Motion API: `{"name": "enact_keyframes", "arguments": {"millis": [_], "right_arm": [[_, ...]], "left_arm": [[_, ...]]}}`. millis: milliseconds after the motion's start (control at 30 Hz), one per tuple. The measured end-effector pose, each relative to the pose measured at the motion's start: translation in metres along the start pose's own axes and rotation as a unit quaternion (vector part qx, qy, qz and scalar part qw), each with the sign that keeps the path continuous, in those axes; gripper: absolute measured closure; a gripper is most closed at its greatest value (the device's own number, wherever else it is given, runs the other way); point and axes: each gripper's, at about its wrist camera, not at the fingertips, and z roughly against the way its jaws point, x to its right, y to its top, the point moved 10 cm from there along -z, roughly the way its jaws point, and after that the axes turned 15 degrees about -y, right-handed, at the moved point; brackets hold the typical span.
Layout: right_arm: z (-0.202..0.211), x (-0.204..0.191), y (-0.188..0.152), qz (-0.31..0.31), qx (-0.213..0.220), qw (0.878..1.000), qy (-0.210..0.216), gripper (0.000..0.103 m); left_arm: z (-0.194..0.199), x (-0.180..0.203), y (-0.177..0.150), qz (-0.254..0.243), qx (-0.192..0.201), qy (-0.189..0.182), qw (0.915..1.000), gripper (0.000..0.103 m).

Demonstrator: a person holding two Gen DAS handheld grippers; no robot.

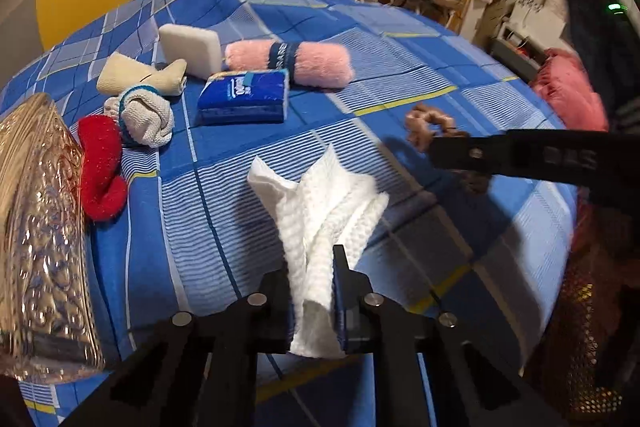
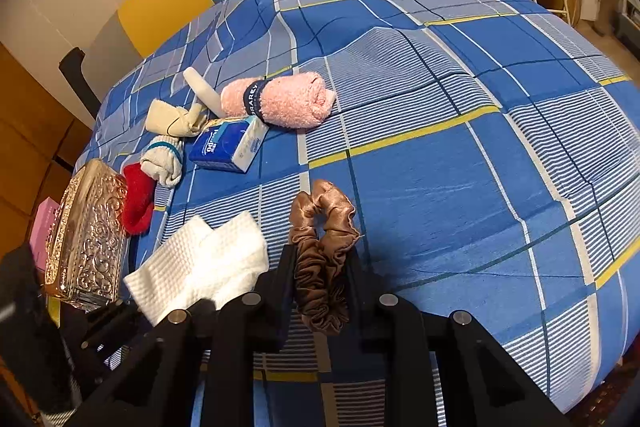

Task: Organize soft objects
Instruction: 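Carry the white towel with the left tool into the gold tray and release it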

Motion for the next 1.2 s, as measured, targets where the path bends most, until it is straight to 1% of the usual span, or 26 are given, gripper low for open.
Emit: {"name": "enact_keyframes", "arguments": {"millis": [100,200,400,600,667,800,867,967,1067,1200], "right_arm": [[0.001,0.000,0.000,0.003,0.004,1.000,-0.001,0.080],[0.001,-0.002,0.000,0.005,0.006,1.000,0.001,0.080],[-0.001,-0.008,-0.005,0.014,0.006,1.000,0.004,0.080],[-0.006,-0.018,-0.015,0.030,0.003,1.000,0.000,0.080],[-0.006,-0.022,-0.018,0.037,0.006,0.999,0.000,0.080],[0.000,-0.036,-0.022,0.058,0.025,0.998,0.001,0.080],[0.005,-0.042,-0.022,0.065,0.038,0.997,0.003,0.080],[0.014,-0.052,-0.024,0.077,0.056,0.995,0.003,0.080],[0.026,-0.065,-0.031,0.088,0.070,0.994,0.008,0.080],[0.042,-0.082,-0.046,0.091,0.071,0.993,0.025,0.080]], "left_arm": [[0.022,0.008,-0.002,0.008,0.030,-0.028,0.9991,0.090],[0.046,0.014,-0.002,0.007,0.059,-0.045,0.9972,0.090],[0.094,0.013,-0.012,-0.008,0.101,-0.034,0.9942,0.090],[0.139,-0.009,-0.034,0.011,0.133,-0.023,0.9908,0.090],[0.159,-0.022,-0.042,0.024,0.149,-0.018,0.9884,0.090],[0.196,-0.052,-0.055,0.045,0.179,0.008,0.9828,0.090],[0.220,-0.076,-0.064,0.068,0.199,0.026,0.9773,0.090],[0.248,-0.110,-0.079,0.098,0.217,0.050,0.9699,0.090],[0.272,-0.151,-0.097,0.135,0.231,0.076,0.9604,0.090],[0.297,-0.205,-0.124,0.192,0.246,0.107,0.9439,0.090]]}}
